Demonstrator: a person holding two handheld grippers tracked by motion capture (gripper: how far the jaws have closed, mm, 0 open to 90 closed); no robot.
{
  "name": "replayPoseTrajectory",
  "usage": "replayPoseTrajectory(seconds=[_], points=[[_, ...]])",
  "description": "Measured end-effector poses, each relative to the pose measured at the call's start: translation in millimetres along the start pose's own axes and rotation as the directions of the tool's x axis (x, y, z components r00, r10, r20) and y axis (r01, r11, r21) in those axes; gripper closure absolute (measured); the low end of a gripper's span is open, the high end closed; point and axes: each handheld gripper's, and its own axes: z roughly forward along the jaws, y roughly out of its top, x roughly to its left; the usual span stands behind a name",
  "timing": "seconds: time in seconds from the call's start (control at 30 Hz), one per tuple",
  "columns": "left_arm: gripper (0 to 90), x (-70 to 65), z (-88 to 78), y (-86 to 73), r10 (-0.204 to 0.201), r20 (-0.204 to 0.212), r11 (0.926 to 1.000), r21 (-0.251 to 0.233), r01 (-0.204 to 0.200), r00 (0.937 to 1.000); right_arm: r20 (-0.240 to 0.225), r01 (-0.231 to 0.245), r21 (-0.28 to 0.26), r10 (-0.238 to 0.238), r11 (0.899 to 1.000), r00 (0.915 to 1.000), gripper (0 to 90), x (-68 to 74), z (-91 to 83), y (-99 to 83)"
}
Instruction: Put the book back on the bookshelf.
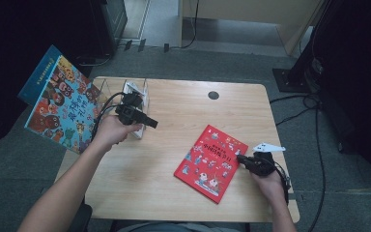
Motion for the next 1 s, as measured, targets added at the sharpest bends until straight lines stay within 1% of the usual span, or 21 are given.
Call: replayPoseTrajectory(seconds=[0.07, 0.13, 0.23, 0.27, 0.3, 0.37, 0.4, 0.43, 0.5, 0.57, 0.67, 0.73, 0.8, 0.87, 0.9, 0.93, 0.97, 1.0], points=[[58.0, -2.5, -0.5, -0.8, 0.007, -0.002, 1.0000, -0.002, -0.007, 1.0000, -0.004, 0.009, 0.006, -0.009, 1.000, 1.0000, 89.7, -1.3, -0.1, 0.9], [57.5, -4.4, -1.1, -1.1, 0.013, -0.003, 0.9999, -0.002, -0.013, 0.9999, 0.005, 0.012, 0.005, -0.012, 1.000, 0.9999, 90.0, -5.0, -0.6, 1.7], [57.1, -5.2, -1.1, -0.1, 0.009, 0.007, 0.9999, -0.006, -0.009, 0.9999, 0.011, -0.017, 0.001, 0.017, 1.000, 0.9998, 90.0, -10.6, -2.5, 0.9], [56.8, -5.6, 0.0, 0.5, 0.002, 0.009, 1.0000, -0.008, -0.002, 1.0000, 0.012, -0.019, 0.000, 0.019, 1.000, 0.9997, 90.0, -12.0, -3.4, 0.1], [56.4, -5.1, 1.0, 1.2, 0.005, 0.011, 1.0000, -0.003, -0.005, 0.9999, 0.019, -0.019, 0.000, 0.019, 1.000, 0.9996, 90.0, -12.6, -4.3, -0.7], [56.0, -5.4, 3.7, 2.0, 0.000, 0.014, 1.0000, -0.003, 0.000, 0.9999, 0.034, -0.014, 0.033, 0.013, 0.999, 0.9993, 90.0, -12.9, -4.2, -3.1], [56.2, -5.2, 5.3, 2.3, 0.005, 0.018, 1.0000, 0.002, -0.005, 0.9998, 0.036, -0.007, 0.037, 0.006, 0.999, 0.9994, 90.0, -13.4, -4.1, -4.8], [56.8, -5.6, 7.0, 2.3, 0.012, 0.018, 0.9999, 0.005, -0.012, 0.9998, 0.037, -0.016, 0.044, 0.014, 0.999, 0.9992, 90.0, -13.4, -4.5, -5.9], [57.2, -6.7, 10.5, 2.7, 0.031, 0.011, 0.9994, 0.013, -0.031, 0.9994, 0.035, -0.015, 0.054, 0.013, 0.998, 0.9993, 90.0, -12.3, -5.4, -8.8], [57.1, -7.2, 13.5, 4.2, 0.035, 0.014, 0.9992, 0.019, -0.035, 0.9993, 0.025, -0.007, 0.058, 0.006, 0.998, 0.9997, 90.0, -9.3, -7.1, -11.2], [57.2, -8.2, 18.1, 6.3, 0.028, 0.032, 0.9995, 0.013, -0.028, 0.9991, 0.009, 0.008, 0.065, -0.009, 0.998, 0.9999, 90.0, -4.6, -7.5, -12.5], [58.4, -9.8, 21.3, 6.5, 0.028, 0.032, 0.9994, 0.019, -0.028, 0.9991, 0.028, 0.017, 0.066, -0.018, 0.998, 0.9994, 90.0, -0.8, -5.8, -11.4], [59.5, -12.4, 23.7, 5.2, 0.037, 0.017, 0.9989, 0.028, -0.037, 0.9992, 0.030, 0.004, 0.061, -0.006, 0.998, 0.9995, 90.0, -0.4, -3.2, -9.5], [60.7, -16.1, 24.8, 2.7, 0.053, -0.012, 0.9982, 0.028, -0.053, 0.9985, 0.029, 0.002, 0.056, -0.004, 0.998, 0.9996, 90.0, 0.1, 0.7, -6.7], [61.5, -16.8, 24.5, 0.4, 0.049, -0.006, 0.9987, 0.017, -0.049, 0.9988, 0.028, 0.003, 0.056, -0.005, 0.998, 0.9996, 90.0, 0.4, 2.8, -4.9], [62.2, -15.8, 24.2, -1.7, 0.034, 0.015, 0.9993, 0.013, -0.034, 0.9993, 0.026, 0.006, 0.056, -0.007, 0.998, 0.9996, 90.0, 0.8, 5.2, -2.9], [62.3, -15.0, 24.0, -5.2, 0.017, 0.021, 0.9998, 0.005, -0.017, 0.9996, 0.023, 0.009, 0.054, -0.011, 0.998, 0.9997, 90.0, 1.1, 7.8, -0.9], [63.8, -13.9, 23.5, -7.0, 0.017, 0.018, 0.9998, 0.007, -0.017, 0.9997, 0.012, 0.009, 0.052, -0.009, 0.999, 0.9999, 90.0, 2.1, 12.1, 2.3]])
